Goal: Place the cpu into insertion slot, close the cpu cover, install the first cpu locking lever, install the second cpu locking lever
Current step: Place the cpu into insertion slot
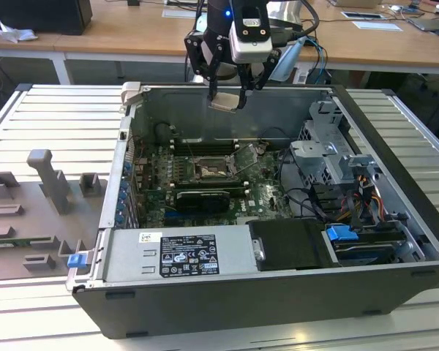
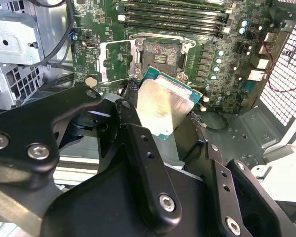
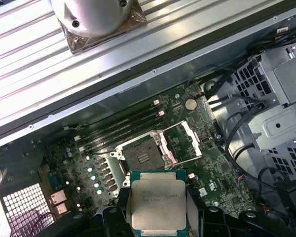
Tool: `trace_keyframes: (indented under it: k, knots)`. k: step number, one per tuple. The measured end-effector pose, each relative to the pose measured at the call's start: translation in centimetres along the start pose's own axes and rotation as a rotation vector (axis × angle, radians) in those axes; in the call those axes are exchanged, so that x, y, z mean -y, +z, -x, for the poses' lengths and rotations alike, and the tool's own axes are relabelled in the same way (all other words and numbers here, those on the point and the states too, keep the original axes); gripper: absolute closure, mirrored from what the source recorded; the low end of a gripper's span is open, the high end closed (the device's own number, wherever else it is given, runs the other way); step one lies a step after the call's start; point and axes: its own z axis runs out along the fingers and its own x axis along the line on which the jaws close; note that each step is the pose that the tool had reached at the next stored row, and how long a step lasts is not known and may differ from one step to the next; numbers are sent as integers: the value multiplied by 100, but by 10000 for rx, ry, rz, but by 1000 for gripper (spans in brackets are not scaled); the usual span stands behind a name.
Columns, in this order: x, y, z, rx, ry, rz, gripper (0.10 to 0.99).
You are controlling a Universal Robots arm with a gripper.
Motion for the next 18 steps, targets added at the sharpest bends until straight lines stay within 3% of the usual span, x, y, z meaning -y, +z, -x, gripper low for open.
trace_keyframes:
  k: [18]
  knots:
    - [0, 0, 0, 25, 276, 6, 549]
